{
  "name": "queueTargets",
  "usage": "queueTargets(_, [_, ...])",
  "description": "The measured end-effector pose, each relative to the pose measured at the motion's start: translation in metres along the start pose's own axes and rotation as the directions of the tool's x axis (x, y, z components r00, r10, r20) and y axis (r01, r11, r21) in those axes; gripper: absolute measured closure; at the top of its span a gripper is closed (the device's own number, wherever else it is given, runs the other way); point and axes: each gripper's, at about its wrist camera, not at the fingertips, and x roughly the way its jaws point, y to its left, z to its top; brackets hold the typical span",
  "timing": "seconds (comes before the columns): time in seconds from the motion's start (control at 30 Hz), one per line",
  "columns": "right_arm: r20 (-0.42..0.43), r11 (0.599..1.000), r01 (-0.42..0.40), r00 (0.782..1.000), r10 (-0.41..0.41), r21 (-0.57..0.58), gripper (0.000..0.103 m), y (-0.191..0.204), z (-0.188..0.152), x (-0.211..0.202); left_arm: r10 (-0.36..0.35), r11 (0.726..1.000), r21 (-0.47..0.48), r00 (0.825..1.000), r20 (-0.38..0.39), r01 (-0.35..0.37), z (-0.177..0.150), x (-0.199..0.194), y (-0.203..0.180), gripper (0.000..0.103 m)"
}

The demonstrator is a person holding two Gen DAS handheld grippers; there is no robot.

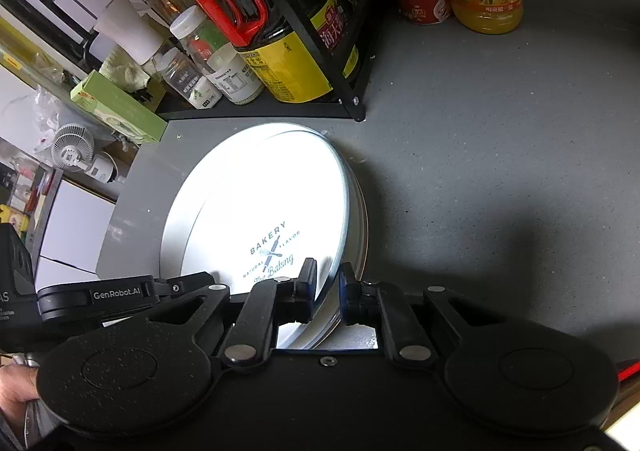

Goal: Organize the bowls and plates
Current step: 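Carry the 'BAKERY' plate with both grippers and lower it onto the plate stack, then open both grippers to release the 'BAKERY' plate onto the stack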

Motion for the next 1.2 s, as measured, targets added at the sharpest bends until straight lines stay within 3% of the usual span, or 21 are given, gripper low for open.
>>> queueTargets(0.2, [-0.007, 1.0, 0.01, 1.0, -0.01, 0.0, 0.094, 0.0, 0.0, 0.001, 0.024, 1.0, 0.013, 0.999, -0.021, -0.024, 0.008, -0.002, -0.001, 0.089])
queueTargets(0.37, [-0.009, 1.0, 0.023, 1.0, -0.023, -0.007, 0.094, 0.003, 0.0, 0.002, 0.037, 0.998, 0.047, 0.999, 0.026, -0.038, 0.018, -0.021, -0.005, 0.057])
queueTargets(0.53, [-0.01, 0.999, 0.033, 0.999, -0.033, -0.015, 0.094, 0.005, 0.0, 0.002, 0.079, 0.994, 0.067, 0.994, 0.082, -0.085, 0.025, -0.033, -0.006, 0.049])
queueTargets(0.97, [-0.028, 0.998, 0.059, 0.998, -0.059, -0.014, 0.094, 0.003, -0.001, 0.006, 0.077, 0.995, 0.058, 0.997, 0.031, -0.079, 0.024, -0.008, 0.002, 0.049])
queueTargets(1.2, [-0.036, 0.998, 0.055, 0.998, -0.055, 0.002, 0.093, 0.001, 0.001, 0.01, 0.068, 0.997, 0.032, 0.997, 0.028, -0.069, 0.026, -0.004, 0.01, 0.061])
